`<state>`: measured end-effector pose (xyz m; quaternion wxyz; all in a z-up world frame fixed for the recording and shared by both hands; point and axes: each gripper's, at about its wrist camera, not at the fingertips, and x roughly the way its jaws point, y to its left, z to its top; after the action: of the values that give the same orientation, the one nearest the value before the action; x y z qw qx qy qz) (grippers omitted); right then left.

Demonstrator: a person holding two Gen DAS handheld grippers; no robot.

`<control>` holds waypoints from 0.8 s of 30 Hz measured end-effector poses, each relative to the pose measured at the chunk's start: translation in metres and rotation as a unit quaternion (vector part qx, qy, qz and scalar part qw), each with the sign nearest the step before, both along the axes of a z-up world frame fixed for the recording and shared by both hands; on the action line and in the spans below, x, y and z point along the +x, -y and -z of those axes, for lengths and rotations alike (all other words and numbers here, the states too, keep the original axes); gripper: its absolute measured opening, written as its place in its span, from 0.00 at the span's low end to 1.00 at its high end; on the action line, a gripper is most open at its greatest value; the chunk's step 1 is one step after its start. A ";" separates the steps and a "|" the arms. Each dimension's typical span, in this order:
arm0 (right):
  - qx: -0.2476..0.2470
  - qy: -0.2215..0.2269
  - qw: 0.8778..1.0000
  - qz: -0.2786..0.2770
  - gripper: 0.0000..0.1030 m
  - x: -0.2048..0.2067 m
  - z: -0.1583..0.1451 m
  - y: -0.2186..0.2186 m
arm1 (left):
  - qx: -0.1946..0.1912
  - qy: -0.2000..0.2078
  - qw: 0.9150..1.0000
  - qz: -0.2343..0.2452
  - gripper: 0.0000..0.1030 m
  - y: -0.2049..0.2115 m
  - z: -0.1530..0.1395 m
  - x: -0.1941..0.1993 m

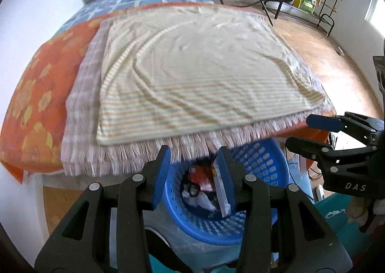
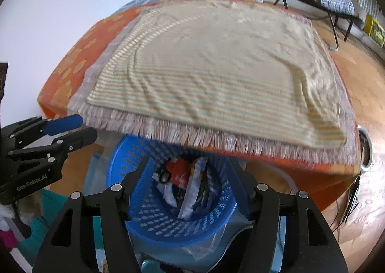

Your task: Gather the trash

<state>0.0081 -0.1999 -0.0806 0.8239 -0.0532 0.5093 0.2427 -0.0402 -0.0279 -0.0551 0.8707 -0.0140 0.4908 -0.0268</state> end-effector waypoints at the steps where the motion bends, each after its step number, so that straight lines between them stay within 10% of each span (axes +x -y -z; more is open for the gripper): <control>1: 0.001 0.005 1.000 -0.001 0.60 0.002 -0.004 -0.001 | -0.001 0.005 1.000 0.000 0.43 0.000 -0.003 0.003; 24: 0.049 0.071 0.996 0.018 0.69 0.066 -0.032 0.002 | -0.016 0.069 0.997 -0.036 0.75 -0.019 -0.027 0.048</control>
<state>0.0739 -0.2020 -0.0487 0.8637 -0.0211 0.4381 0.2482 0.0073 -0.0087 -0.0285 0.9026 -0.0439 0.4281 -0.0043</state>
